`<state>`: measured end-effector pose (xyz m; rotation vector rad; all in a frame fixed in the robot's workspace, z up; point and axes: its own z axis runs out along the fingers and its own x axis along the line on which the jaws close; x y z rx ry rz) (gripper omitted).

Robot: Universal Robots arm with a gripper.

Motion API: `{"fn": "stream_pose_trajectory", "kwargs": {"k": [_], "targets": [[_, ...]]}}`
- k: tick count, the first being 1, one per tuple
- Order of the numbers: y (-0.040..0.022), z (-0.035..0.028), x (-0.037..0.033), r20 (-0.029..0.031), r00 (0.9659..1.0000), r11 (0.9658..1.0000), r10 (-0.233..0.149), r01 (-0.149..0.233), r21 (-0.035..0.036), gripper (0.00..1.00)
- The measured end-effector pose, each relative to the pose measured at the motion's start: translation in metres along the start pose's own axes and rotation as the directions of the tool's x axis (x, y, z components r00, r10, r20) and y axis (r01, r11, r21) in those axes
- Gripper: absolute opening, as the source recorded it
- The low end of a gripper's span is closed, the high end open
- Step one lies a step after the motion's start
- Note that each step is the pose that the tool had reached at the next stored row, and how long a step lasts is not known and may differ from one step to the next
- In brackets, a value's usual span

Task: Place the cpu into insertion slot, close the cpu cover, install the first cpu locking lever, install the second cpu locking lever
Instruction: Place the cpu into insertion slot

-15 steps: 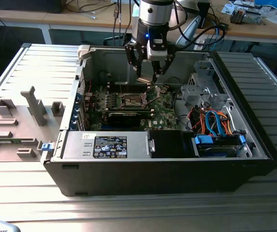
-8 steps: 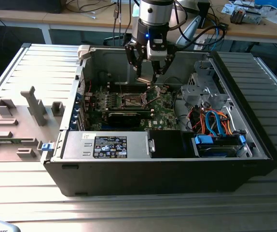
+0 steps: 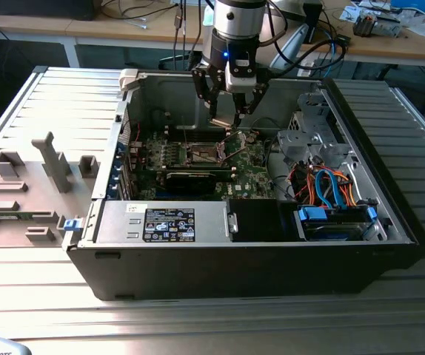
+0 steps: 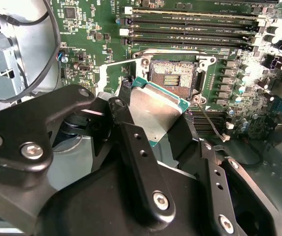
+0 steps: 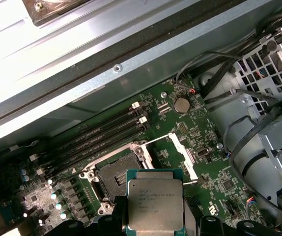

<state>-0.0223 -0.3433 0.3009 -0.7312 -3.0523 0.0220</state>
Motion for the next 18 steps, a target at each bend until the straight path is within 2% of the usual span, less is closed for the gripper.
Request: {"fn": "stream_pose_trajectory", "kwargs": {"k": [18], "targets": [[0.0002, 0.0, -0.0004, 0.0005, 0.9999, 0.9999, 0.011, -0.011, 0.0013, 0.54]]}}
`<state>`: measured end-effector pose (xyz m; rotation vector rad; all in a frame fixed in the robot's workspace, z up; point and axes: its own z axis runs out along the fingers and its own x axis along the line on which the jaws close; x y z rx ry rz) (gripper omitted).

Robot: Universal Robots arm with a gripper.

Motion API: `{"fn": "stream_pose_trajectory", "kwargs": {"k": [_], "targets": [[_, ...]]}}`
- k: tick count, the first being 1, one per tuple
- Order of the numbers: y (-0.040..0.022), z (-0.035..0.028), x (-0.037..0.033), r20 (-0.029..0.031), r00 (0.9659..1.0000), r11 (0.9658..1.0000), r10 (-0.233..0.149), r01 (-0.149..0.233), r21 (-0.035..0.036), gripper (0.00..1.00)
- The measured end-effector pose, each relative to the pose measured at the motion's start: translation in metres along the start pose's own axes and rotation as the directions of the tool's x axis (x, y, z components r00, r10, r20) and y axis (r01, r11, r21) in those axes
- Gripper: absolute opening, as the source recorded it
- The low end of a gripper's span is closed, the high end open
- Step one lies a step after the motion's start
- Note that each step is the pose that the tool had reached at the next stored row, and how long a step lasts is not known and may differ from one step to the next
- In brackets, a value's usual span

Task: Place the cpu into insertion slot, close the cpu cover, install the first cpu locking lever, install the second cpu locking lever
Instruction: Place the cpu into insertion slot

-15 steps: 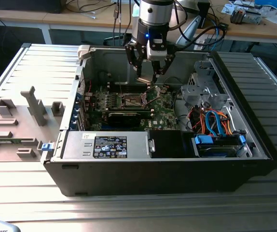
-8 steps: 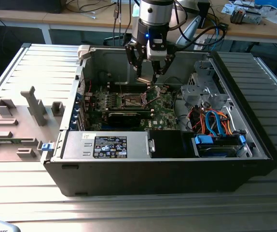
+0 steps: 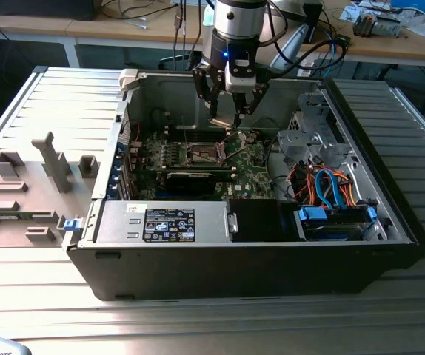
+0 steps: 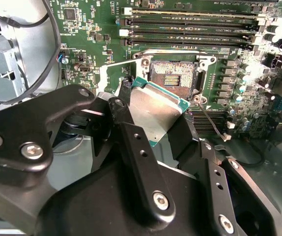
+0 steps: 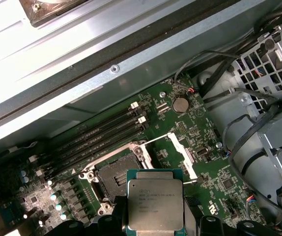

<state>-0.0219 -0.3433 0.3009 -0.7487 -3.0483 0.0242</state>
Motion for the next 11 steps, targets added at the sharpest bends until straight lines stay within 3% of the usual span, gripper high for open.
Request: {"fn": "stream_pose_trajectory", "kwargs": {"k": [11], "targets": [[0.0002, 0.0, -0.0004, 0.0002, 1.0, 1.0, 0.008, -0.008, 0.0007, 0.54]]}}
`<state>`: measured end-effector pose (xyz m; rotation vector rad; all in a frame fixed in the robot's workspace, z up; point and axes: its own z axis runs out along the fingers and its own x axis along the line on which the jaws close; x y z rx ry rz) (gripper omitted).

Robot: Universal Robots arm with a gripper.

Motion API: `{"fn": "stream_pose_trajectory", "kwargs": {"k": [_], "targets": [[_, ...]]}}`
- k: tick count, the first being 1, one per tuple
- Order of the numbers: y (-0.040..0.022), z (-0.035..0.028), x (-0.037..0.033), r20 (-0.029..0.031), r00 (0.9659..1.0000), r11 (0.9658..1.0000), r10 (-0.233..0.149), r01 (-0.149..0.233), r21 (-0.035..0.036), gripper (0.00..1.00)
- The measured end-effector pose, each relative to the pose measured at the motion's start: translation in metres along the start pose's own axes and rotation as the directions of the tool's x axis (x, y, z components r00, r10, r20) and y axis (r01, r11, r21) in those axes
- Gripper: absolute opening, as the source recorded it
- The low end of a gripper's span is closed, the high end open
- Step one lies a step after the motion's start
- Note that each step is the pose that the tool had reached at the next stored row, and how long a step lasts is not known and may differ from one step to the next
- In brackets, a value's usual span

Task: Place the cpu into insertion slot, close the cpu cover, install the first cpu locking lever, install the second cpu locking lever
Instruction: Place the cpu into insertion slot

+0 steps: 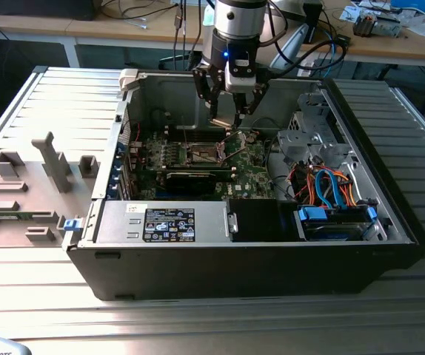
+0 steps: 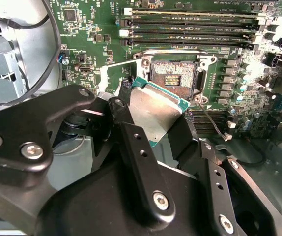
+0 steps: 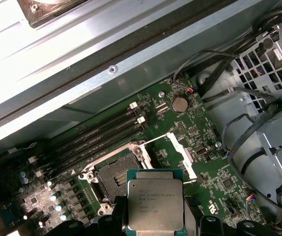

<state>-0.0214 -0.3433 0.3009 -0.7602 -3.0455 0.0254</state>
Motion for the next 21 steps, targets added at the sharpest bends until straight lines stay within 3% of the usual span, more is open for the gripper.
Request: {"fn": "stream_pose_trajectory", "kwargs": {"k": [21], "targets": [[0.0002, 0.0, -0.0004, 0.0006, 0.9998, 0.9998, 0.022, -0.022, 0.0017, 0.54]]}}
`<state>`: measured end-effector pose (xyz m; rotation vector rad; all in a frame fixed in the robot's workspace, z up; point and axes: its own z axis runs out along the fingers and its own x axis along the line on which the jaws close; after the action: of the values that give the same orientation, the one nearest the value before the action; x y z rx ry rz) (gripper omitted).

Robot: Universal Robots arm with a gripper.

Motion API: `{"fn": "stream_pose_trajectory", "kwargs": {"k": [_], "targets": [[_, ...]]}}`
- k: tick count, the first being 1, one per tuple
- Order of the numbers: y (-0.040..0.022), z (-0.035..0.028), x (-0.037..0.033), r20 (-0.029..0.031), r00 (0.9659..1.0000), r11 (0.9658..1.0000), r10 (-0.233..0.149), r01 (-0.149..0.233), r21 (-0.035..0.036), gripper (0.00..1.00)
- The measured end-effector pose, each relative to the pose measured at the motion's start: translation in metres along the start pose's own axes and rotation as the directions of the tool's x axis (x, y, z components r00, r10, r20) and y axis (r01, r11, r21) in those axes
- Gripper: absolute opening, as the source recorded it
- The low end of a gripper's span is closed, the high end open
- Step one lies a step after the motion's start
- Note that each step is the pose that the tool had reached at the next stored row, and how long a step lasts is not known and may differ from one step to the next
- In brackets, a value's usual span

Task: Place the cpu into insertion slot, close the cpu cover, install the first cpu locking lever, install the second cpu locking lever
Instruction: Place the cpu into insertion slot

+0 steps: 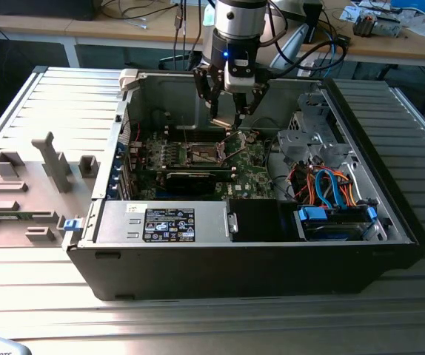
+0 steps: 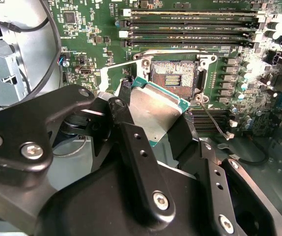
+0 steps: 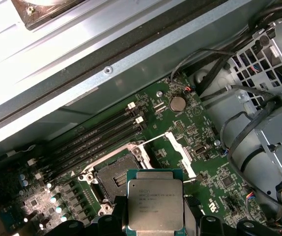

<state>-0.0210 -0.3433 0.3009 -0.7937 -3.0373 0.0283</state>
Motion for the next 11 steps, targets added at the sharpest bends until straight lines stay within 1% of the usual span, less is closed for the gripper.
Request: {"fn": "stream_pose_trajectory", "kwargs": {"k": [11], "targets": [[0.0, 0.0, 0.0, 0.0001, 0.9999, 0.9999, 0.011, -0.011, 0.0007, 0.54]]}}
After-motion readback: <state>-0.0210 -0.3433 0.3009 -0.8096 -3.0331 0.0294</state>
